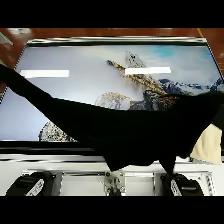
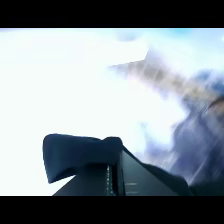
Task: Fold the shirts.
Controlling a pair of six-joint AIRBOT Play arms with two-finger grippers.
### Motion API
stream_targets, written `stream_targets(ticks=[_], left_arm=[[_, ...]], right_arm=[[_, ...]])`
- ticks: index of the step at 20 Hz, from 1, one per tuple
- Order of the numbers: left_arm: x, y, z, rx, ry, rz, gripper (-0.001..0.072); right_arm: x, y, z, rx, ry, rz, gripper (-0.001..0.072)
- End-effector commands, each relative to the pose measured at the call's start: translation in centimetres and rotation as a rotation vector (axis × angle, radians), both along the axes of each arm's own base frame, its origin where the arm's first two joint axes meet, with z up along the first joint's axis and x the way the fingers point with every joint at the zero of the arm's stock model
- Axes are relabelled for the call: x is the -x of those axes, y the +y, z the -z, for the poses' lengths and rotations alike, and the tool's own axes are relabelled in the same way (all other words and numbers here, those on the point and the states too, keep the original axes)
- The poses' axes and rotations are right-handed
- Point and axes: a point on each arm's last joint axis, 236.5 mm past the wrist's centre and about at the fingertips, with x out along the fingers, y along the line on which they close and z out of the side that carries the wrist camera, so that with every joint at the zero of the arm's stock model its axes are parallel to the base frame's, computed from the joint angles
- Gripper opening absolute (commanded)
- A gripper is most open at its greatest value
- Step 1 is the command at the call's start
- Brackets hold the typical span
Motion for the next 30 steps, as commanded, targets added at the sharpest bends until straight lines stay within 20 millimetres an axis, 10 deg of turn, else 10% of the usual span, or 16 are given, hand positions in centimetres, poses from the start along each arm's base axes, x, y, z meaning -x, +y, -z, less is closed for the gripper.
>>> stream_targets(ticks=[1, 6, 12, 18, 28, 29, 30], left_arm=[[-2.0, 2.1, 8.0, -0.071, 0.172, -0.077, 0.0034], [-8.1, 1.8, 17.5, -0.005, 0.353, -0.139, 0.0034], [-12.0, -1.6, 27.7, 0.137, 0.627, -0.123, 0.0034], [-13.6, -3.1, 34.9, 0.23, 0.787, -0.158, 0.0035], [-12.4, -3.4, 36.4, 0.228, 0.863, -0.144, 0.0052], [-12.1, -3.5, 36.4, 0.227, 0.875, -0.139, 0.0267], [-11.6, -3.5, 36.2, 0.223, 0.899, -0.125, 0.0656]], right_arm=[[1.8, 0.2, 8.7, -0.004, 0.408, -0.033, 0.0061], [-6.6, -0.1, 20.1, -0.066, 0.498, 0.029, 0.0061], [-20.4, 0.2, 25.2, -0.368, 0.331, 0.253, 0.0061], [-20.7, 0.9, 33.6, -0.429, 0.533, 0.312, 0.0062], [-20.3, 1.1, 31.1, -0.412, 0.493, 0.274, 0.0116], [-20.2, 1.1, 30.6, -0.4, 0.477, 0.255, 0.0466], [-19.9, 1.4, 29.7, -0.366, 0.455, 0.202, 0.0692]])
